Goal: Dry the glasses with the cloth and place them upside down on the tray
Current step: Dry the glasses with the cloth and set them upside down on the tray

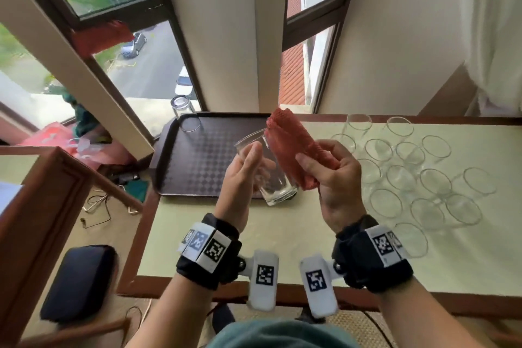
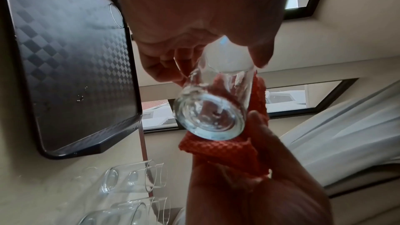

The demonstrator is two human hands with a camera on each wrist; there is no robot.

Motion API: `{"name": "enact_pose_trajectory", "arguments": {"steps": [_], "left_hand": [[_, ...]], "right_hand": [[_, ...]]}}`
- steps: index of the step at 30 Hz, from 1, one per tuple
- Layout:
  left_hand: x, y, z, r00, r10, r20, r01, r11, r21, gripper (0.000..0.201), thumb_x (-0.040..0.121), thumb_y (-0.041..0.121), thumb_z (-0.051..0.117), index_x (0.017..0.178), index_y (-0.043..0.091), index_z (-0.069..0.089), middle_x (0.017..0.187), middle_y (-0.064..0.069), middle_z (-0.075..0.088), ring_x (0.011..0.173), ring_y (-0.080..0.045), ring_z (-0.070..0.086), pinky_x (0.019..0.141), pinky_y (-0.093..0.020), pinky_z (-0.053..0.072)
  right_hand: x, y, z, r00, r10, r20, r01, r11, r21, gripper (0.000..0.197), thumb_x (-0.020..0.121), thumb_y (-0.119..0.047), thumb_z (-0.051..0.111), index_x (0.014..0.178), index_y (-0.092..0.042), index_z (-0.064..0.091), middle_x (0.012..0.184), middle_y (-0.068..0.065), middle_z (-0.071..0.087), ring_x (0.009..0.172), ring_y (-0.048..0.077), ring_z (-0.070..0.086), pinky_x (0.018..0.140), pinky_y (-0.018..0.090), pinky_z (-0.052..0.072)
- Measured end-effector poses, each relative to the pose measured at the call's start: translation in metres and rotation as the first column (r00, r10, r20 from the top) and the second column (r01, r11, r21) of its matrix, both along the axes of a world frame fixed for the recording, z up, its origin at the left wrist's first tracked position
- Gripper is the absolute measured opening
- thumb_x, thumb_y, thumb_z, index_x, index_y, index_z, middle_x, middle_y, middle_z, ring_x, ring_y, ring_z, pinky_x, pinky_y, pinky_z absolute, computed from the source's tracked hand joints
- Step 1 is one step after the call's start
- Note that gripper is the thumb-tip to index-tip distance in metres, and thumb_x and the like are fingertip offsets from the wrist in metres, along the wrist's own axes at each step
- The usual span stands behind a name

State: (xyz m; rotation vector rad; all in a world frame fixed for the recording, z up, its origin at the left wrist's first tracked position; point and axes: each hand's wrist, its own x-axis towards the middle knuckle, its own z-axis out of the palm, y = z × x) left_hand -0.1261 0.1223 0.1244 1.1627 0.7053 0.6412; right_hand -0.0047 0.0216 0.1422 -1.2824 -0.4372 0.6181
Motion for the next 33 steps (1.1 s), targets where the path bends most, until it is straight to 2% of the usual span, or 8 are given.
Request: {"name": "enact_pose_trajectory", "arguments": {"steps": [5,7,10,15,18,22,30,33], "left_hand": [[-0.016,0.01,0.006,0.998,0.037,0.058,-0.032,0.997,-0.076,0.05,0.095,0.048,0.056,0.116,0.004,0.053,0.075,0.0,0.061,0.067,-0.016,0.05,0.065,-0.031,0.043],[-0.018,0.011,0.008,0.999,0.014,0.048,-0.011,0.998,-0.068,0.042,0.093,0.049,0.058,0.105,0.009,0.054,0.075,-0.002,0.058,0.068,-0.025,0.046,0.066,-0.034,0.04],[-0.015,0.008,0.014,0.996,-0.056,0.071,0.058,0.998,-0.014,0.031,0.089,0.049,0.059,0.094,0.019,0.061,0.08,-0.013,0.055,0.072,-0.03,0.047,0.065,-0.04,0.043],[-0.011,0.003,0.018,0.989,-0.123,0.079,0.124,0.992,-0.016,0.051,0.097,0.043,0.055,0.128,0.003,0.049,0.101,-0.01,0.065,0.093,-0.028,0.065,0.08,-0.037,0.06],[-0.01,0.005,0.023,0.976,-0.18,0.124,0.189,0.98,-0.067,0.035,0.087,0.035,0.055,0.114,0.013,0.053,0.089,0.0,0.067,0.084,-0.018,0.068,0.073,-0.03,0.06],[-0.005,0.004,0.027,0.978,-0.168,0.125,0.186,0.97,-0.157,0.063,0.083,0.035,0.06,0.136,0.011,0.034,0.107,-0.004,0.066,0.098,-0.018,0.071,0.08,-0.035,0.061],[0.003,0.002,0.024,0.971,-0.196,0.136,0.22,0.955,-0.197,0.075,0.085,0.053,0.057,0.146,0.013,0.037,0.143,-0.02,0.052,0.129,-0.034,0.056,0.102,-0.054,0.05],[0.002,0.005,0.027,0.976,-0.212,0.057,0.217,0.968,-0.126,0.063,0.087,0.044,0.052,0.139,0.01,0.05,0.129,-0.004,0.066,0.116,-0.012,0.065,0.093,-0.036,0.054]], "right_hand": [[-0.02,0.009,-0.002,0.961,0.275,-0.02,-0.273,0.96,0.062,0.03,0.086,-0.024,0.065,0.107,-0.002,0.067,0.115,0.015,0.069,0.092,0.026,0.069,0.069,0.032,0.058],[-0.023,0.014,-0.002,0.946,0.307,-0.107,-0.306,0.952,0.025,0.046,0.089,-0.035,0.057,0.121,-0.002,0.058,0.111,0.018,0.067,0.091,0.029,0.067,0.072,0.032,0.058],[-0.029,0.024,-0.004,0.92,0.371,-0.124,-0.376,0.926,-0.016,0.052,0.09,-0.032,0.056,0.138,-0.015,0.048,0.124,0.015,0.063,0.108,0.027,0.067,0.085,0.037,0.059],[-0.037,0.028,0.004,0.864,0.496,0.089,-0.489,0.868,-0.092,0.035,0.088,-0.03,0.06,0.121,-0.04,0.056,0.127,0.007,0.059,0.109,0.007,0.066,0.082,0.023,0.056],[-0.034,0.022,-0.004,0.841,0.51,0.179,-0.483,0.858,-0.172,0.078,0.067,-0.035,0.081,0.13,-0.056,0.04,0.138,0.009,0.047,0.121,0.015,0.06,0.09,0.033,0.058],[-0.022,0.018,-0.007,0.83,0.535,0.16,-0.506,0.841,-0.191,0.1,0.066,-0.011,0.088,0.147,-0.029,0.033,0.14,0.005,0.053,0.123,0.017,0.061,0.098,0.042,0.056],[-0.016,0.014,-0.009,0.897,0.44,0.051,-0.434,0.895,-0.101,0.097,0.061,-0.006,0.087,0.141,-0.022,0.035,0.128,0.002,0.059,0.117,0.018,0.063,0.094,0.041,0.056],[-0.012,0.011,-0.006,0.908,0.35,0.233,-0.316,0.934,-0.169,0.093,0.063,-0.014,0.088,0.142,-0.021,0.04,0.126,-0.002,0.06,0.115,0.013,0.063,0.095,0.036,0.056]]}}
